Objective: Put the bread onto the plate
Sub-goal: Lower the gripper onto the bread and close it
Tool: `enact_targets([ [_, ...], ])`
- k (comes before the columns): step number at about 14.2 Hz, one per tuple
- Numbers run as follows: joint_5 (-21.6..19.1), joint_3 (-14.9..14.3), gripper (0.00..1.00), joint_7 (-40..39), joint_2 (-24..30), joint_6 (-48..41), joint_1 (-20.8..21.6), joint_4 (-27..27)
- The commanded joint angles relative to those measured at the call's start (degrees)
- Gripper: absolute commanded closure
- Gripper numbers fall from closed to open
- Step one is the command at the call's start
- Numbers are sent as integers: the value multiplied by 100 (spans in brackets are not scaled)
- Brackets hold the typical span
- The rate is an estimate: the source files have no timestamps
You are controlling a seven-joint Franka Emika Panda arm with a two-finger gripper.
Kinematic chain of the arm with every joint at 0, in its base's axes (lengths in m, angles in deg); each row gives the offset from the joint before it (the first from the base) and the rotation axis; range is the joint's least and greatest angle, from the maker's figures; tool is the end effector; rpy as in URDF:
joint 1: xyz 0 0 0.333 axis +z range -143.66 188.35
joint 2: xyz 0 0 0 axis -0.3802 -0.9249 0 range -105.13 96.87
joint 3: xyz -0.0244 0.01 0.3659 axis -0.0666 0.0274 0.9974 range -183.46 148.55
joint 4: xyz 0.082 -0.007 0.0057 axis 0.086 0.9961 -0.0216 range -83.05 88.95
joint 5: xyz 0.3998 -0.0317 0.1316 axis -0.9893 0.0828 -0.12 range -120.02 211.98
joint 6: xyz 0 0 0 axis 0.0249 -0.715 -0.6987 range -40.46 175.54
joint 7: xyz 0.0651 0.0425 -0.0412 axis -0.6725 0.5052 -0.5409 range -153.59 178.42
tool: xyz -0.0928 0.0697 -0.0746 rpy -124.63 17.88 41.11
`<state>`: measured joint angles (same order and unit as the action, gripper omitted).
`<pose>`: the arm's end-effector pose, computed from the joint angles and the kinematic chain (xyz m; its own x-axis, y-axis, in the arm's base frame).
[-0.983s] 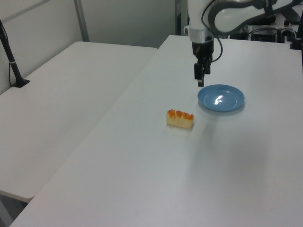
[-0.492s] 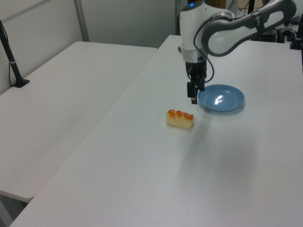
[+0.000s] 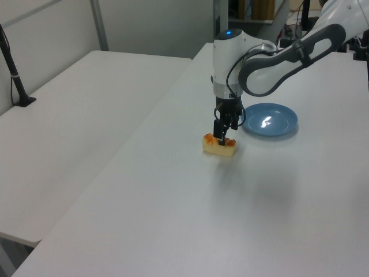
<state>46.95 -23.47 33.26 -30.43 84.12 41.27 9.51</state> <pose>0.6991 0.1670 0.3349 0.9925 -0.1168 0.0350 -0.1185 -0.9916 0.0515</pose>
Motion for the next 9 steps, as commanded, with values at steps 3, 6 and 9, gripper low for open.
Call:
enact_targets([
  [3,-62,-40,17,455,-200,561,77,-14],
  [6,-62,-40,65,438,-183,545,68,-14],
  [9,-70,-40,88,420,53,335,7,-14],
])
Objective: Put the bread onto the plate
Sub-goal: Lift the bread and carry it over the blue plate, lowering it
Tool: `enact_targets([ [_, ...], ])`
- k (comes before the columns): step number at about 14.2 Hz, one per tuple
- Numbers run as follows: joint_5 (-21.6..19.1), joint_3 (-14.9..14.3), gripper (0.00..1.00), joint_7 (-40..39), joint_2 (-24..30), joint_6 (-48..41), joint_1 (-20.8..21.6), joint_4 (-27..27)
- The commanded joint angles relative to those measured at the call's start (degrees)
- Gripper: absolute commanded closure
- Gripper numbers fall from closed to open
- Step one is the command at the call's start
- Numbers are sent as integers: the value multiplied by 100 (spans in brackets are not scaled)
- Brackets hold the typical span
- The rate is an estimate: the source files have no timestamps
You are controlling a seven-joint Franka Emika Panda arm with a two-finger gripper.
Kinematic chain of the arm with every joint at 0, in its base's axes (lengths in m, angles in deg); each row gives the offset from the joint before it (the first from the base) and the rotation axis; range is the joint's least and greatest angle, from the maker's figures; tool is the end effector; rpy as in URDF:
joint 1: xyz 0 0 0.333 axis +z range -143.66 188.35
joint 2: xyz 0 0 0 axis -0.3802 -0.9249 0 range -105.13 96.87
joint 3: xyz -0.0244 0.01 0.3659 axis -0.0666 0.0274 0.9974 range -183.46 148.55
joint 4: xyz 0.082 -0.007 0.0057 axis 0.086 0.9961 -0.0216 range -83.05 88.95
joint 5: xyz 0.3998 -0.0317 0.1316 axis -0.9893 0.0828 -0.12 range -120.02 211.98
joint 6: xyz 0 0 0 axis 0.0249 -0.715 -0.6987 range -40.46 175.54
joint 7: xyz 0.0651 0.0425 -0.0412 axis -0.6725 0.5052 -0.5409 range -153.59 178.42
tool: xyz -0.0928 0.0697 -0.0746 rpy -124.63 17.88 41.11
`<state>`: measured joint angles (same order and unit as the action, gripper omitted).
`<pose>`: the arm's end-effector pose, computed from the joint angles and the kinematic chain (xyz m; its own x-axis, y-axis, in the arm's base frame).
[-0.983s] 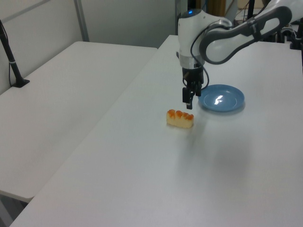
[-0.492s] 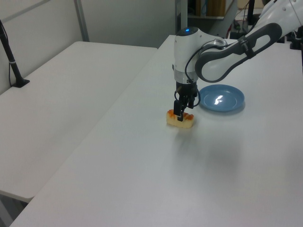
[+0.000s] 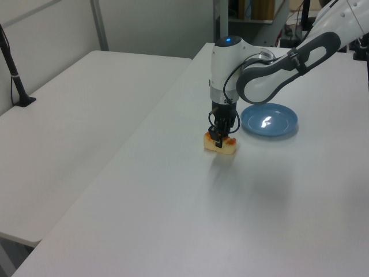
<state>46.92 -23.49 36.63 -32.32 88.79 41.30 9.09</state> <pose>0.7115 0.1710 0.3223 0.9813 -0.1704 0.0899 -0.1735 -0.9844 0.0288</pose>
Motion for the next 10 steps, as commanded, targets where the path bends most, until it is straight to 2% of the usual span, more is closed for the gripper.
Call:
enact_targets([
  [1,-68,-47,88,65,401,-343,-14,28],
  [4,-33,-47,94,-275,963,-1588,-207,72],
  [7,2,-82,96,-1319,1271,-2644,-690,81],
  [9,159,-100,96,-1778,1342,-2840,-919,124],
  [10,421,-100,96,-1920,1360,-2841,-1041,238],
])
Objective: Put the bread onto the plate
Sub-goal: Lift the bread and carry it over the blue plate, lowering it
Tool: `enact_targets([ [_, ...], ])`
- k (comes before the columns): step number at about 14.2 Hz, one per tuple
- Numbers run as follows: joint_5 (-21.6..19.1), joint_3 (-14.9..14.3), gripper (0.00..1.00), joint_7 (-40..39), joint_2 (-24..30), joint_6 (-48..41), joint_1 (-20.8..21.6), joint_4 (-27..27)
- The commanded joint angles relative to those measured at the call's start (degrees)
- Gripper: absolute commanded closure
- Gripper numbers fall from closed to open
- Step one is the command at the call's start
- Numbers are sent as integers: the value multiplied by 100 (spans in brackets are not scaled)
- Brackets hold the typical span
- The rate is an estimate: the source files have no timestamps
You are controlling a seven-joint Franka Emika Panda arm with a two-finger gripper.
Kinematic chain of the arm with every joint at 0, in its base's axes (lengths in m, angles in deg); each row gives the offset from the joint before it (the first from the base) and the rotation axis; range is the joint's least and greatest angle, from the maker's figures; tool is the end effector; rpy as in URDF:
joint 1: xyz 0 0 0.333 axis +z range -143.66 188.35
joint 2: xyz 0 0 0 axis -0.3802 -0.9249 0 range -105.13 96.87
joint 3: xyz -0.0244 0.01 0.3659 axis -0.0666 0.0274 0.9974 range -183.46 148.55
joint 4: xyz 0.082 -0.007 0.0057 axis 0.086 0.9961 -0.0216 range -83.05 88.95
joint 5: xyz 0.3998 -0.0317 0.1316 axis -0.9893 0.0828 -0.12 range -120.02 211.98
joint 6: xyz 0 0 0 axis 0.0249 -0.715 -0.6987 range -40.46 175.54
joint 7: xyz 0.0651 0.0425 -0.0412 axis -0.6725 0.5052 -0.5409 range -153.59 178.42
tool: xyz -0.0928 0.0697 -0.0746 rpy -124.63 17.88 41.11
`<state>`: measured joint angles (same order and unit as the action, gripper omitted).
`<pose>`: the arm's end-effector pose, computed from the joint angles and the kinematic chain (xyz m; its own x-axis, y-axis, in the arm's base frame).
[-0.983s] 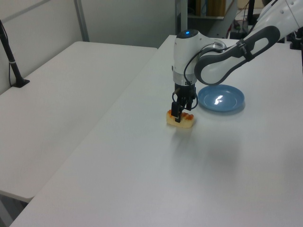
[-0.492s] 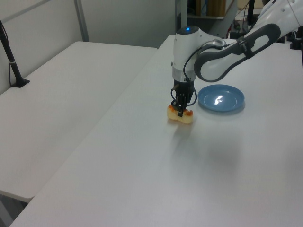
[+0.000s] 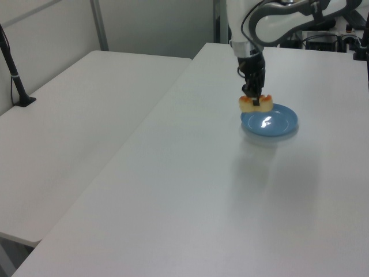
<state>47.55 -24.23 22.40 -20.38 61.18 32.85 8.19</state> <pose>0.6560 0.0459 0.4366 0.9791 -0.1061 -0.1734 -0.0916 -0.9917 0.0899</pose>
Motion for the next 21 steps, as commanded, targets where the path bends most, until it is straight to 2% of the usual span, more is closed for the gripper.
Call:
enact_targets([
  [1,535,-26,96,-559,166,-36,-276,407],
  [3,669,-26,96,-726,139,191,-452,539],
  [8,871,-26,96,-665,69,1237,-496,1189],
  [13,862,-26,94,-568,-63,1880,-540,1392],
  [14,862,-26,74,-568,-98,1889,-593,1392],
  [15,862,-26,23,-568,-98,1872,-637,1392],
  [16,862,-26,0,-568,-89,1837,-637,1392],
  [21,810,-26,0,-490,112,1135,-655,1269],
])
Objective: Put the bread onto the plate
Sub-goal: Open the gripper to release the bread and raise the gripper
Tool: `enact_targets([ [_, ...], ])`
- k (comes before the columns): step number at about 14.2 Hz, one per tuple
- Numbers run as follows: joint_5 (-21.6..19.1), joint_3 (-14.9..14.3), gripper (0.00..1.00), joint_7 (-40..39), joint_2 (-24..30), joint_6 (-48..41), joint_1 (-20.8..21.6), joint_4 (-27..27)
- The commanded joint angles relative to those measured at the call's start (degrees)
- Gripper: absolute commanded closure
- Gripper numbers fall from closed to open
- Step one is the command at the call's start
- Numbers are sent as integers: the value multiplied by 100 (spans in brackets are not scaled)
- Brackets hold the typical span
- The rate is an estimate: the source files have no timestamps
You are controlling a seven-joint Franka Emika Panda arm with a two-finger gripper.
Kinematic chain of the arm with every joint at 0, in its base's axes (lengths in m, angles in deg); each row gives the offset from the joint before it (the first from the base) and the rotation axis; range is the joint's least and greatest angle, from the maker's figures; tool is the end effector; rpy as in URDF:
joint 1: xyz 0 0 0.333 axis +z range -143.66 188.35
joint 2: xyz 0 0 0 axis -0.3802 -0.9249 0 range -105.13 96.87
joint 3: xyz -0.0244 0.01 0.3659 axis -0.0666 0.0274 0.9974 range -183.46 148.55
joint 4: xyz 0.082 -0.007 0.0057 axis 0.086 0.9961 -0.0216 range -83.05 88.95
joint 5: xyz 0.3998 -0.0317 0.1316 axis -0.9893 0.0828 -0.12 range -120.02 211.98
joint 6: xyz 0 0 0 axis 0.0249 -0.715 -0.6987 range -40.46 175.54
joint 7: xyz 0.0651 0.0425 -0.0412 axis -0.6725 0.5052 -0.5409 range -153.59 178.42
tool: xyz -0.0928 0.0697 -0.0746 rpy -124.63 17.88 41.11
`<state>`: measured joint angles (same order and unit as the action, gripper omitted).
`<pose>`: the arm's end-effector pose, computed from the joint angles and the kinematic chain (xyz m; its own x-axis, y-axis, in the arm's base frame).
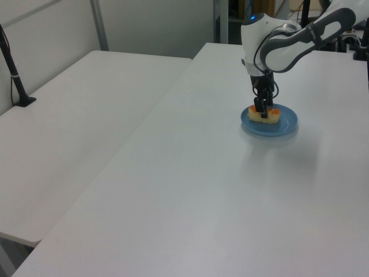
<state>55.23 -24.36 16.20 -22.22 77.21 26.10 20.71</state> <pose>0.6403 -0.0451 0.3332 0.9871 -0.0473 -0.1532 -0.0196 -0.9839 0.1777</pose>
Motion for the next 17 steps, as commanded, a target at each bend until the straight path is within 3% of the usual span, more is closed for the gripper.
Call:
enact_targets([
  [1,-11,-13,0,479,550,-827,-14,-122],
  [3,-20,-13,0,815,876,-1399,-76,-377],
  [6,-90,-22,0,922,1325,-2560,-207,-1194],
  [7,-247,-30,0,922,1456,-2710,-295,-1379],
  [10,-1361,-48,0,852,2027,-2861,-909,-1512],
  [11,-1504,-57,0,826,2177,-2878,-1007,-1504],
  [14,-1505,-57,0,397,2398,-2913,-1008,-1503],
  [17,-1426,-57,0,-840,2460,-2826,-981,-1512],
])
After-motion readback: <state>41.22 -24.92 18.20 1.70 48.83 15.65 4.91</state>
